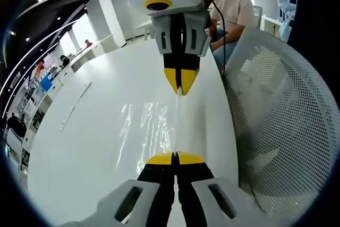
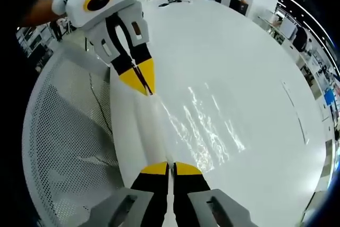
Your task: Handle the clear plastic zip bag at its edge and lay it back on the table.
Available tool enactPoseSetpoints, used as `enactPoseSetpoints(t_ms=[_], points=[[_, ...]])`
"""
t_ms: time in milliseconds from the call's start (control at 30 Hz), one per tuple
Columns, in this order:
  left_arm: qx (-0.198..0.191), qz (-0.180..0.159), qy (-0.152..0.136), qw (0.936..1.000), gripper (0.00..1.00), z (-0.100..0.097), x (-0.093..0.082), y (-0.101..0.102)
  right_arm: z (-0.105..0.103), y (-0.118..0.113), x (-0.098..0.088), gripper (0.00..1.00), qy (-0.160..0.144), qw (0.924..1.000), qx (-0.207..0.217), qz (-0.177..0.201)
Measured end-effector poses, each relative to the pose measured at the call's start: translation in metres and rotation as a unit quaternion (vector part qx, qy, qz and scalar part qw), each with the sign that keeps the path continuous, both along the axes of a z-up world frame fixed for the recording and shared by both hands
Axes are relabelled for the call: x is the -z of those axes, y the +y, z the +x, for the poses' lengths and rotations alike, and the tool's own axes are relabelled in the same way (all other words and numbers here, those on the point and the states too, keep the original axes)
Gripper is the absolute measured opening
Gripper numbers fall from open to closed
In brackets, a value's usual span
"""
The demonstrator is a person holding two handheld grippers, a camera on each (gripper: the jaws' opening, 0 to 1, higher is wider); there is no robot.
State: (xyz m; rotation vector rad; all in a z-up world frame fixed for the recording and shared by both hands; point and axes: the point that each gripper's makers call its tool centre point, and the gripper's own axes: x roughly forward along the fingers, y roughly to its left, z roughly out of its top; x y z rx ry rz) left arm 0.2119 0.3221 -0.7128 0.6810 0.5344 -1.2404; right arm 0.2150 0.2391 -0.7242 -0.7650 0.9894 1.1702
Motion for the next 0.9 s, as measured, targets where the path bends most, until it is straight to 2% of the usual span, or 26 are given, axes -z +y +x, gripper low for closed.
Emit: enactPoseSetpoints(t_ms=[900], points=[[-0.009, 0.006, -0.001, 0.9999, 0.0, 0.001, 0.001, 0.001, 0.003, -0.028, 0.007, 0.0, 0.001, 0.9998, 0.016, -0.013]])
